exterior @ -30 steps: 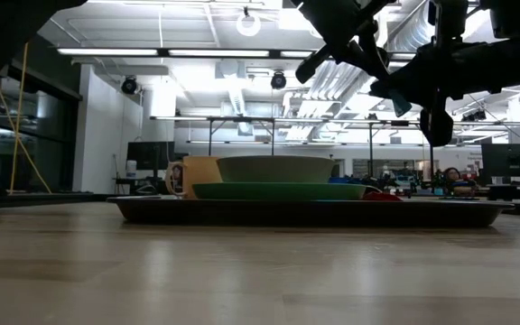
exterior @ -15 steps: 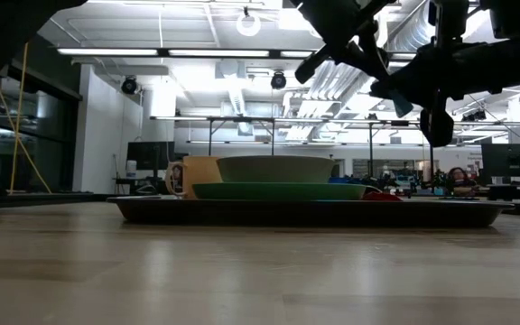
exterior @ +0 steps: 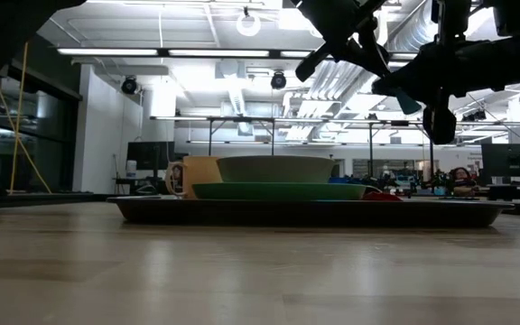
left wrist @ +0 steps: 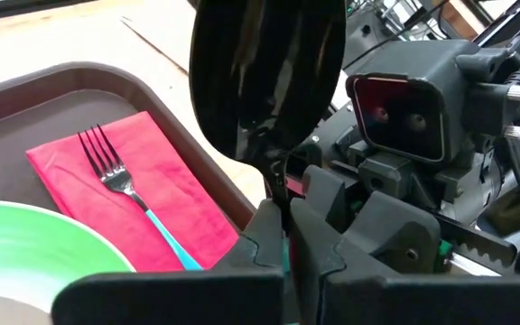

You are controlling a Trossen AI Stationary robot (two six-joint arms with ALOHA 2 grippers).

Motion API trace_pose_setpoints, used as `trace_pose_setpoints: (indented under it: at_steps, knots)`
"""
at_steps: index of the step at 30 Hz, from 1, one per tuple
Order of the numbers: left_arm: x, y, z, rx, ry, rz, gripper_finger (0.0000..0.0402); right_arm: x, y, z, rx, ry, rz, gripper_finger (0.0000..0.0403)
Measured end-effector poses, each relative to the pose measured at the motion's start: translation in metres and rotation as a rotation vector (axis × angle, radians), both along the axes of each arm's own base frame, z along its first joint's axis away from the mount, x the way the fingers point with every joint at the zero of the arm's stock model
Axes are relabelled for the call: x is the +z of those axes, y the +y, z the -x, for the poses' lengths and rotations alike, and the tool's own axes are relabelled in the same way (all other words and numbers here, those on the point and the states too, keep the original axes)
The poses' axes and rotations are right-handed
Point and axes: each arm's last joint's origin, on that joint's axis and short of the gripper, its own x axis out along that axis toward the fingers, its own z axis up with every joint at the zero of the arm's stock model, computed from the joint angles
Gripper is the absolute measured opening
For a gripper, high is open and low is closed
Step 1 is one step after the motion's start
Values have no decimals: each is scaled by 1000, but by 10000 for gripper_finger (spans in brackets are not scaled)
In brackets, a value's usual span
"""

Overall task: Set up tray
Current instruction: Put the blue spoon on the red napkin to the left of the blue fork

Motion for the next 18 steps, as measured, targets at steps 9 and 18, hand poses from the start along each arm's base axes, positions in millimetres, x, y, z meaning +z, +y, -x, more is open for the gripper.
trace_pose_setpoints:
  at_steps: [9,18]
  knots:
    - [0,0,0,-4,2,3,30,-1,0,2,-3,17,-34,0]
    - [-1,0,-1,-5,-6,4,30,-4,0,2,-1,37,-64,0]
